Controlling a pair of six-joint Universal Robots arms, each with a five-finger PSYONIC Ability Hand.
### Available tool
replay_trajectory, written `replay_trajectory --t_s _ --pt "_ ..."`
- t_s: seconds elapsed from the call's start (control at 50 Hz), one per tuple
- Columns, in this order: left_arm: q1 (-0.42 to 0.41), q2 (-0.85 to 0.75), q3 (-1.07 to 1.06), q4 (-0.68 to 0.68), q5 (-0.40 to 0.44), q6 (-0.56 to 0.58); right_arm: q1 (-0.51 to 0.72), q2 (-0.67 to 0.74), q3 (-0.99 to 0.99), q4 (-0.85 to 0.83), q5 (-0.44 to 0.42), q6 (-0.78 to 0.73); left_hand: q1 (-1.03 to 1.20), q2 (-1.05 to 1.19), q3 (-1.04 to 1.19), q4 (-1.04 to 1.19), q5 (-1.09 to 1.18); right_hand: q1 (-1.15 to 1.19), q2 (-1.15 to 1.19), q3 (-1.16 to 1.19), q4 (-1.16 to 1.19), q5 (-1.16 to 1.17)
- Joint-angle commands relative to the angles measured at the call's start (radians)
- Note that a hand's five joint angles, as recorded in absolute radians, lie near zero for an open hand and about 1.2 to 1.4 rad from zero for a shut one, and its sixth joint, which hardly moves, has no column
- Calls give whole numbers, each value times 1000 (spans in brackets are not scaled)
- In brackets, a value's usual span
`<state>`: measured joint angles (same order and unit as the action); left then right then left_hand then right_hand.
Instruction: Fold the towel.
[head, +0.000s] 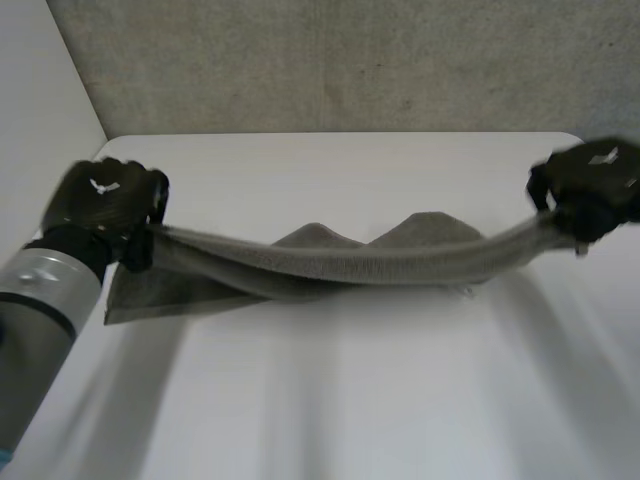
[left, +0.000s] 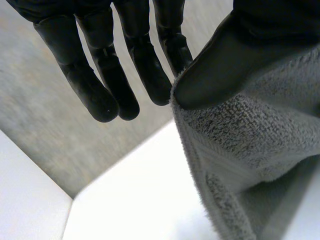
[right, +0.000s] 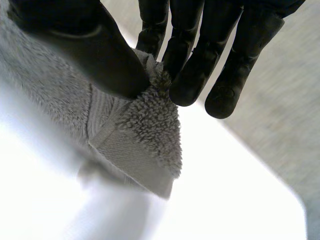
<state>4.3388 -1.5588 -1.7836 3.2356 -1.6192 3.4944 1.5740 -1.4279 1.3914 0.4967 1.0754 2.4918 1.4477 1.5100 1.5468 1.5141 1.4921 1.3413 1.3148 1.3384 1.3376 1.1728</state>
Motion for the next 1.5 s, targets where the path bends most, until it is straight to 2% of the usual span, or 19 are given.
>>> replay_trajectory --t_s 0.02,0.04,0.16,0.2,0.26,0.3,0.32,0.36,0.42,0.46,0.52,0.64,0.74,0.8,0.9,1.0,1.06,1.28,1.5 --pt "-5 -235 123 -36 -10 121 158 223 -70 27 292 -184 -51 -114 -151 -118 -270 55 81 58 59 49" --pt "-5 -288 168 -55 -10 152 188 269 -97 1 355 -210 -51 -114 -151 -118 -270 55 81 58 59 49" --pt "-10 -440 362 -126 -22 244 259 406 -209 -98 495 -333 -51 -114 -151 -118 -270 55 81 58 59 49" --pt "-13 -522 531 -137 -44 274 291 460 -328 -203 553 -411 -51 -114 -151 -118 -270 55 81 58 59 49" --pt "-13 -558 630 -137 -57 278 311 480 -404 -279 569 -442 -51 -114 -151 -118 -270 55 81 58 59 49" --pt "-18 -604 841 -117 -88 262 346 503 -556 -482 571 -453 -51 -114 -151 -118 -270 55 81 58 59 49" --pt "-18 -604 842 -117 -88 262 347 503 -557 -483 571 -453 -51 -114 -151 -118 -270 55 81 58 59 49" --pt "-21 -613 1010 6 -110 224 366 492 -611 -744 546 -426 -51 -114 -151 -118 -270 55 81 58 59 49" --pt "-21 -609 1057 101 -117 192 373 468 -589 -877 526 -396 -51 -114 -151 -118 -270 55 81 58 59 49" --pt "-22 -572 1063 286 -119 122 382 372 -530 -1045 494 -334 -51 -114 -151 -118 -270 55 81 58 59 49" --pt "-22 -540 1049 381 -113 83 374 327 -500 -1014 480 -306 -51 -114 -151 -118 -270 55 81 58 59 49" --pt "-21 -534 952 337 -105 87 370 327 -445 -874 474 -294 -51 -114 -151 -118 -270 55 81 58 59 49" --pt "-7 -501 665 297 -97 83 373 314 -316 -804 449 -241 -51 -114 -151 -118 -270 55 81 58 59 49" --pt "-5 -486 581 299 -88 83 368 300 -224 -787 414 -218 -51 -114 -151 -118 -270 55 81 58 59 49" --pt "30 -439 270 338 -50 83 324 280 -15 -751 350 -194 -51 -114 -151 -118 -270 55 81 58 59 49" --pt "54 -428 80 378 -30 86 276 247 280 -754 241 -188 -51 -114 -151 -118 -270 55 81 58 59 49" --pt "53 -423 -3 388 -9 87 262 228 386 -761 219 -186 -51 -114 -151 -118 -270 55 81 58 59 49" --pt "38 -434 -80 398 7 92 222 210 486 -764 222 -168 -51 -114 -151 -118 -270 55 81 58 59 49" --pt "42 -463 -105 555 5 103 169 211 518 -857 213 -36 -51 -114 -151 -118 -270 55 81 58 59 49"
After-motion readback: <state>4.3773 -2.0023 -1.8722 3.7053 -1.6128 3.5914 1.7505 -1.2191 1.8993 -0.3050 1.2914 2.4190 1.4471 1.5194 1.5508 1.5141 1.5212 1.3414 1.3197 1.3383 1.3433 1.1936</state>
